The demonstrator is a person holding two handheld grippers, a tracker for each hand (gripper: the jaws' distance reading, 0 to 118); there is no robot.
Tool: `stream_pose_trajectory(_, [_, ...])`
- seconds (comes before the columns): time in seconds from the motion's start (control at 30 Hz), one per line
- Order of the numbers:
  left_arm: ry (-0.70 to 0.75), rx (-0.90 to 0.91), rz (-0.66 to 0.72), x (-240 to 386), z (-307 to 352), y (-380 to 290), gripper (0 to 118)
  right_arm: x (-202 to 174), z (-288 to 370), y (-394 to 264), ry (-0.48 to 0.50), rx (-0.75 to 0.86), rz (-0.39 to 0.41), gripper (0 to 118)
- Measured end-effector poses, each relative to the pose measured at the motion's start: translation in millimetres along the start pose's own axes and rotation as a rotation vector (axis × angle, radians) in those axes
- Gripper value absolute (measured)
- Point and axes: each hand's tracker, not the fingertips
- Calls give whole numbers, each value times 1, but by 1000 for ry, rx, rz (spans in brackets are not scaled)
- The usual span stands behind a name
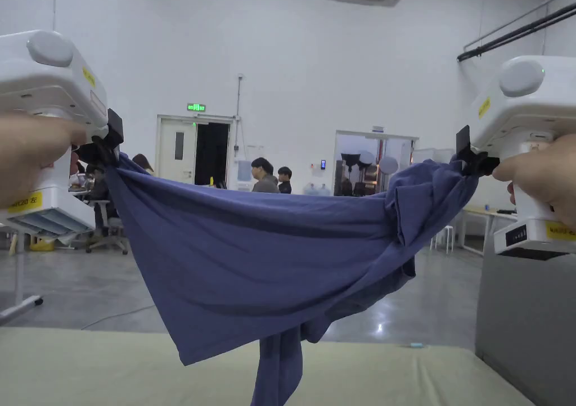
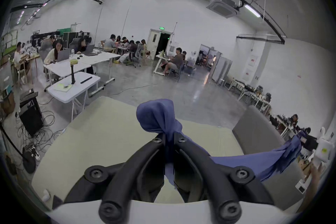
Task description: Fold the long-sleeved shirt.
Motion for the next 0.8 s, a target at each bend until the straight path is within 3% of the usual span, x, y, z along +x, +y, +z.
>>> stream_pose_trajectory(0.13, [14,-123,11,-29,-47,-53,1,-1,-44,-73,14,-104,30,4])
stream_pose_trajectory(0.27, [15,-311,20,-63,-101,-148,1,-8,-94,-190,34,-295,155,4])
stream_pose_trajectory(0.4, [20,-486,60,-94,-138,-263,1,2,-126,-323,70,-466,155,4])
stream_pose_trajectory(0.47, [-16,-590,88,-104,-142,-315,1,14,-136,-380,109,-550,106,4])
stream_pose_trajectory(0.57, [-50,-678,146,-122,-140,-377,1,28,-129,-448,136,-679,75,4])
stream_pose_trajectory(0.7, [-5,-738,63,-131,-112,-424,1,47,-84,-493,166,-669,109,4])
stream_pose_trajectory(0.8, [-44,-745,95,-142,-75,-442,1,64,-43,-515,205,-666,115,4])
